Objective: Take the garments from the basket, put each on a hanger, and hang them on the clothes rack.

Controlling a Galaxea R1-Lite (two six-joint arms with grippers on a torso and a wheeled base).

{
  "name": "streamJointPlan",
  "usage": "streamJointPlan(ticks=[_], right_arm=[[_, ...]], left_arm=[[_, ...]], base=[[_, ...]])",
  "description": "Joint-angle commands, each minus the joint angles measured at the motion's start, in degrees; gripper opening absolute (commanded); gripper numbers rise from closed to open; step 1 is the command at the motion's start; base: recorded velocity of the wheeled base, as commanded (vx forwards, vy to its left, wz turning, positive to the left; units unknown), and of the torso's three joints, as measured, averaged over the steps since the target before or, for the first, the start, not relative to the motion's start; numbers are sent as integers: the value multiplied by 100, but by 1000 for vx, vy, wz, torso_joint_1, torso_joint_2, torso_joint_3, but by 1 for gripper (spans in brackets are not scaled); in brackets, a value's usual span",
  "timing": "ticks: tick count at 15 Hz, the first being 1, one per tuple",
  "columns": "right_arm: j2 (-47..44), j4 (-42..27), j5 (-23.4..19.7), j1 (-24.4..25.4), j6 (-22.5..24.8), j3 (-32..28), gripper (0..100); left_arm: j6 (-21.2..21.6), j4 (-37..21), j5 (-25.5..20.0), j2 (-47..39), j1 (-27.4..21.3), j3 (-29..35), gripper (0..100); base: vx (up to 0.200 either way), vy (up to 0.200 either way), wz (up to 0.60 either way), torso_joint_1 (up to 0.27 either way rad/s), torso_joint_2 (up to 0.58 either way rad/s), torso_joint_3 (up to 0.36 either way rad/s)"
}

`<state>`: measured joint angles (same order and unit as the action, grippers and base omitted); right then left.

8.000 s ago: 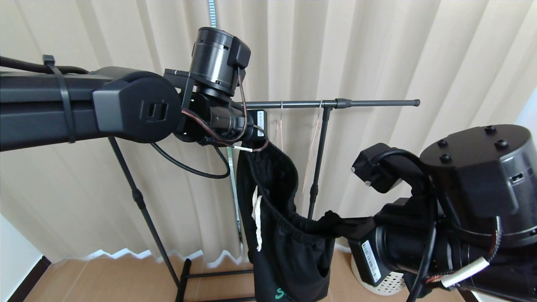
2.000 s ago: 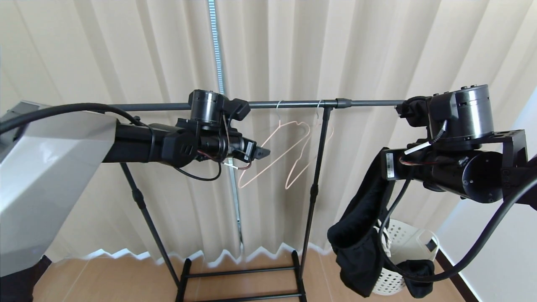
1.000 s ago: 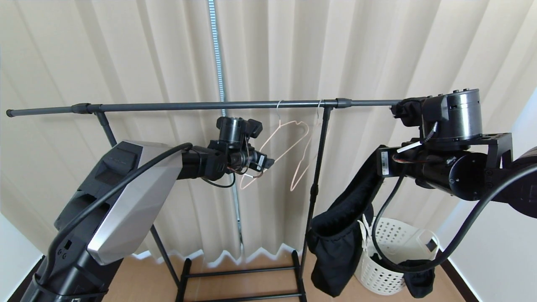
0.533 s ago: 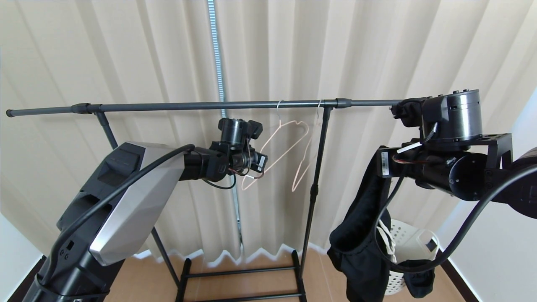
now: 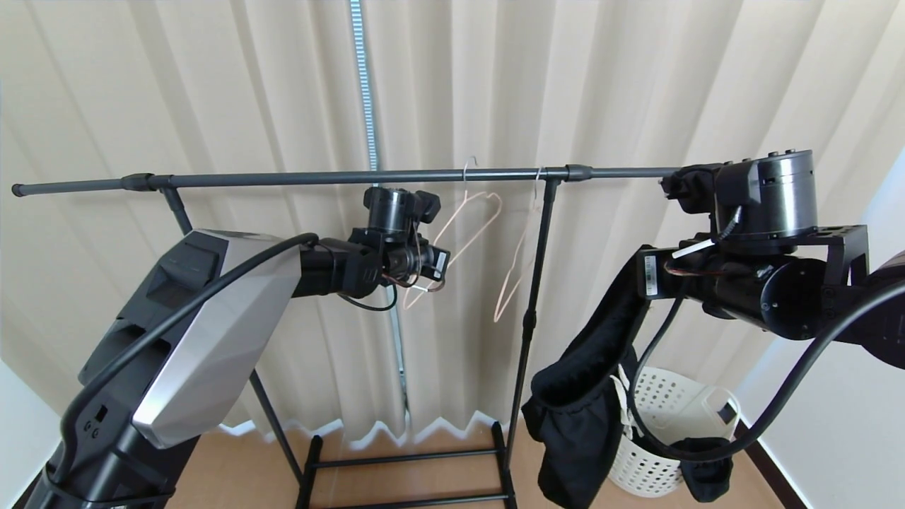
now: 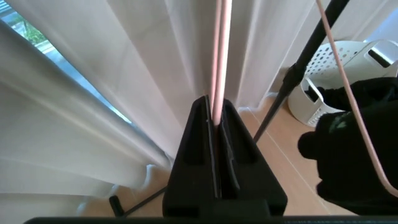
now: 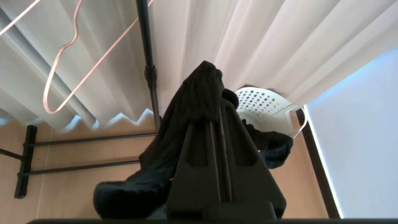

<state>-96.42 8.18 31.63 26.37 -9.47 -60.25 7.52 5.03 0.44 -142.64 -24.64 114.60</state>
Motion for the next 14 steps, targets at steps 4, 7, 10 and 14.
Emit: streamJointPlan(ticks=[4,7,10,14], right_arm=[[18,-1,1,0,-2,-5,0],[26,-1,1,0,-2,4,0],[18,-1,1,0,-2,-5,0],[18,-1,1,0,-2,13,0]], left_arm=[[-58,15,-18,518,-68,-342,0],[-58,103,-44,940,-111,-1010,0],[-23,560,-44,1256,-164,-1617,0],[-23,885,-44,1538,-208,-2179,0]], base=[[0,0,0,0,0,0],[0,0,0,0,0,0],[0,0,0,0,0,0],[0,0,0,0,0,0]])
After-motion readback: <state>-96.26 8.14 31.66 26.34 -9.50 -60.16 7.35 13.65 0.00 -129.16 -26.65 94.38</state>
